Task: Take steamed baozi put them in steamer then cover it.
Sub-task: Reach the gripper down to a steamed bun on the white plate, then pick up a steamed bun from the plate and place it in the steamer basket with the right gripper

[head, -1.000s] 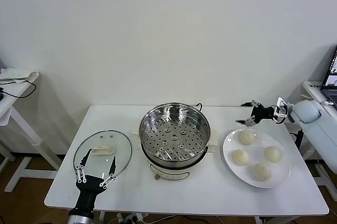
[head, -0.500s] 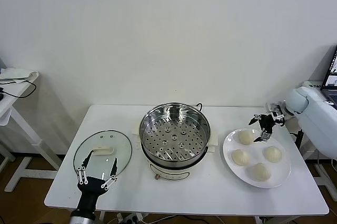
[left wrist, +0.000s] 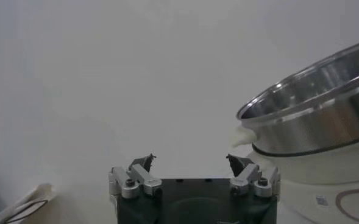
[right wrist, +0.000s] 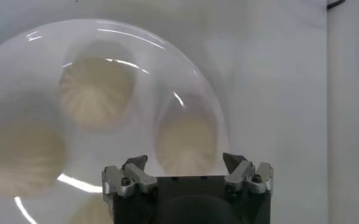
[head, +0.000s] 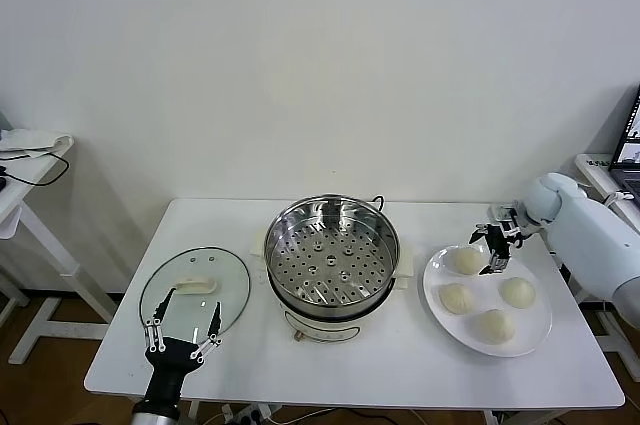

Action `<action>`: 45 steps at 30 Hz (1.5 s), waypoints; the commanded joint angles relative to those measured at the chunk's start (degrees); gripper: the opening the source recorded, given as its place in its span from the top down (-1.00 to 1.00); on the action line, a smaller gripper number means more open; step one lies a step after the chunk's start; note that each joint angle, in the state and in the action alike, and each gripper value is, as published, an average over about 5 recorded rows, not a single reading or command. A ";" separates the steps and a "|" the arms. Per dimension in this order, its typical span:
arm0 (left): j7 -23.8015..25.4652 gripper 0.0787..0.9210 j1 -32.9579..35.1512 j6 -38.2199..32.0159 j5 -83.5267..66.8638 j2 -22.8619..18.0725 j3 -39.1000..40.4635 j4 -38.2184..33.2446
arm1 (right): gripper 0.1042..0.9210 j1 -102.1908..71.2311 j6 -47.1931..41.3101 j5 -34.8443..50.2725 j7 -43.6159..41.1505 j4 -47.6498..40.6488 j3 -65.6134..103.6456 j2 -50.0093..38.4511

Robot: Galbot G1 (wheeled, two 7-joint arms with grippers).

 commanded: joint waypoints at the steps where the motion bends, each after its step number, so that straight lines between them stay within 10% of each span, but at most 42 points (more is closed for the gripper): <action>1: -0.02 -0.77 0.12 -0.19 -0.07 -0.09 0.05 -0.09 | -0.75 -0.26 -0.30 -1.88 1.36 -1.31 -0.58 1.87; 14: 0.00 -0.77 -0.25 -0.20 -0.33 0.09 0.04 -0.17 | -0.26 -0.21 -0.83 -1.25 2.52 0.73 -1.33 0.59; 27: -0.01 -0.77 -0.21 0.14 -0.62 0.65 0.24 -1.45 | -0.24 19.75 12.30 10.33 -1.68 19.98 -17.87 -6.57; 45: 0.07 -0.77 -0.24 0.07 -0.66 0.98 1.09 -2.25 | -0.26 34.39 32.23 6.94 -1.30 34.95 -31.94 8.52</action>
